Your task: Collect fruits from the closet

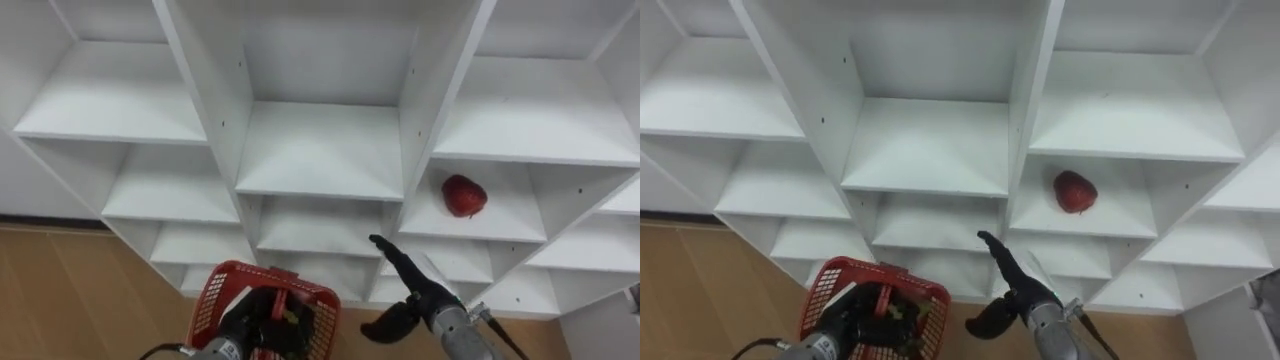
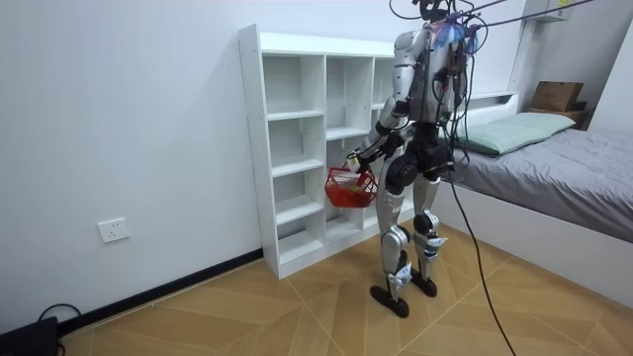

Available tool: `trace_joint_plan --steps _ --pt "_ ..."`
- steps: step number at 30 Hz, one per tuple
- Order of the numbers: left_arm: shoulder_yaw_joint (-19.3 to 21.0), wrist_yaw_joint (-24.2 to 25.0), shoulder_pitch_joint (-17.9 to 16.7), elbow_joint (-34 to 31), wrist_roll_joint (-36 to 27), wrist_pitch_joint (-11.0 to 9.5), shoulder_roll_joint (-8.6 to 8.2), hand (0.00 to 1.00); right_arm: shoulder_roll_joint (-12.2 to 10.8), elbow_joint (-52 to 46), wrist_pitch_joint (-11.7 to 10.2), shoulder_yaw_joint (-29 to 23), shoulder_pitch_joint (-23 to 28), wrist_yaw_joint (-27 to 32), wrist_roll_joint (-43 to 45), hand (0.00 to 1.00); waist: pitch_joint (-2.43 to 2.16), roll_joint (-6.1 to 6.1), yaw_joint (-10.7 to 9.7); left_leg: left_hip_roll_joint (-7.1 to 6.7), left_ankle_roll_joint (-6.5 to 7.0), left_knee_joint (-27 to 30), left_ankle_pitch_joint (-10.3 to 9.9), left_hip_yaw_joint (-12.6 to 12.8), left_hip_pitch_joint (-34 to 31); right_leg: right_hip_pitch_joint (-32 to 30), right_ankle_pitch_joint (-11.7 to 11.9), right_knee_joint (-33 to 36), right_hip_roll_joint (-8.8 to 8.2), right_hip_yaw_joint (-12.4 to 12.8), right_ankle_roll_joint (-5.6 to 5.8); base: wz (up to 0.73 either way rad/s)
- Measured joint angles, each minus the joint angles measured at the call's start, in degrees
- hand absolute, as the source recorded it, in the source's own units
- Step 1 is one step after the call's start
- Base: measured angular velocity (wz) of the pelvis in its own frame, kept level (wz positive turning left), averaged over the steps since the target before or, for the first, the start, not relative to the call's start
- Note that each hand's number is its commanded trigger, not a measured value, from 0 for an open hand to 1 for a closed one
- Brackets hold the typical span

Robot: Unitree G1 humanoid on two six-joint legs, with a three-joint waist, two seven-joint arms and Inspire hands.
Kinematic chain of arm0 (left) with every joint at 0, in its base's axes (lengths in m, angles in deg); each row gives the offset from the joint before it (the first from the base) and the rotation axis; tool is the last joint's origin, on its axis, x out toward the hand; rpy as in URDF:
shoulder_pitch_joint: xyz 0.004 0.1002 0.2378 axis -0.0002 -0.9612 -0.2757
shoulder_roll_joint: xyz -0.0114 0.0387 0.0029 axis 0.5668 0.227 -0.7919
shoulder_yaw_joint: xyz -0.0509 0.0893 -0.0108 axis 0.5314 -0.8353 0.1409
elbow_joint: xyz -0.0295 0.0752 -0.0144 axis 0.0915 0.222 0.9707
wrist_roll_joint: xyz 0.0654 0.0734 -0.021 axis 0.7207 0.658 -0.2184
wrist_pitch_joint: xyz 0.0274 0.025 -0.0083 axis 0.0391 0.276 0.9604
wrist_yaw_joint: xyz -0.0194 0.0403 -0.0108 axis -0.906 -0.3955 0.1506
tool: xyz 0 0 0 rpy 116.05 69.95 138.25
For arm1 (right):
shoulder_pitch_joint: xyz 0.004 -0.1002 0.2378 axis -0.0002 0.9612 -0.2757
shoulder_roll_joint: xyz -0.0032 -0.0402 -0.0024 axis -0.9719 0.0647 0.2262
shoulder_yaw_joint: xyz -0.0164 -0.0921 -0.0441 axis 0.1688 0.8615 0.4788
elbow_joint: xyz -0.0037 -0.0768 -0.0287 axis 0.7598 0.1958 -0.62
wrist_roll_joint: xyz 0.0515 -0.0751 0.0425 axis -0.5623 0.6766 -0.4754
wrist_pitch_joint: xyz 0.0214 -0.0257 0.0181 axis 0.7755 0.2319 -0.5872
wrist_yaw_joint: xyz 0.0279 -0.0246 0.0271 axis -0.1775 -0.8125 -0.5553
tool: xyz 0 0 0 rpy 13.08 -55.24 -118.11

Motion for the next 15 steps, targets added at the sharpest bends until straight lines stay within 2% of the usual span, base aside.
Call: trace_joint_plan --steps 3,8,15 --pt "0.25 -0.16 -0.55 0.00 -0.69 0.01 0.07 1.00 0.39 -2.42 0.07 -0.79 1.97 1.10 -2.21 0.00 -0.04 -0.28 -0.38 -0.07 0.01 -0.06 -0.02 0.55 1.30 1.15 0.00 -0.18 0.09 1.13 0.06 -0.15" --pt "0.39 -0.89 -1.13 0.07 -1.78 0.02 0.07 1.00 0.60 -4.75 0.19 -1.88 3.47 2.53 -4.75 0.00 -0.04 -0.23 -1.61 -0.02 -0.08 -0.12 -0.20 0.85 2.98 2.87 -0.02 -1.09 0.06 1.49 0.16 -0.04" --pt "3.06 -2.66 -1.69 -1.01 -1.81 0.04 -0.04 1.00 0.30 -8.47 0.18 -6.44 4.88 5.76 -6.05 0.00 -0.06 -0.08 -1.93 0.79 -0.46 -0.15 -1.15 1.69 4.51 3.85 0.14 -1.17 1.23 2.86 -0.06 -0.10"
